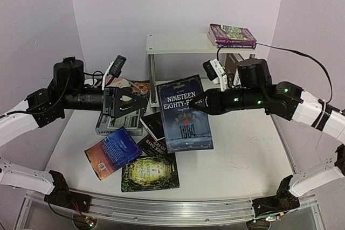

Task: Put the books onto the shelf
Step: Pass from the left arm to the right, then pass from the right arm to the left, then place the book on the shelf, then pick up the book from the book pile.

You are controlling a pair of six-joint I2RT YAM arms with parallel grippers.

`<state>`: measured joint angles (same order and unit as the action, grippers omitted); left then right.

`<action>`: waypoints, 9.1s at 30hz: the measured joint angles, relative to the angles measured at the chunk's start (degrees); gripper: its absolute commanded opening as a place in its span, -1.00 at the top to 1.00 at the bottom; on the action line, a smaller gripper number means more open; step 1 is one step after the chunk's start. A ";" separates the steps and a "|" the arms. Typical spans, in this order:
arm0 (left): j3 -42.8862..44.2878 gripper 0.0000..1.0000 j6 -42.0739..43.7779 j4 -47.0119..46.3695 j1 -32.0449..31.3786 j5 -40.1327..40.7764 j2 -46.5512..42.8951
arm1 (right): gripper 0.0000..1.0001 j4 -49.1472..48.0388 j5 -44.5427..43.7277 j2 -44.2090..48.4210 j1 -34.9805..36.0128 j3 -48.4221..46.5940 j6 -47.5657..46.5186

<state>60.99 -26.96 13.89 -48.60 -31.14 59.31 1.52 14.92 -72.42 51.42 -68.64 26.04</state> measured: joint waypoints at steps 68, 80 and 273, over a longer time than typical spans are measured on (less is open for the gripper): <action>-2.03 1.00 9.66 -0.85 -15.78 49.79 23.67 | -0.91 0.20 -24.00 12.37 0.04 10.45 -2.97; 8.81 1.00 10.71 -8.44 -15.37 67.71 36.72 | -0.74 3.37 -25.07 13.60 0.04 11.82 -4.37; 18.51 -0.81 -9.16 50.47 -18.88 75.52 58.49 | -0.85 8.94 -19.87 18.01 0.04 21.57 4.20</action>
<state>79.50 -36.12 64.36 -67.48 44.38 117.80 10.46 -4.95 -54.41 51.46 -47.07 30.24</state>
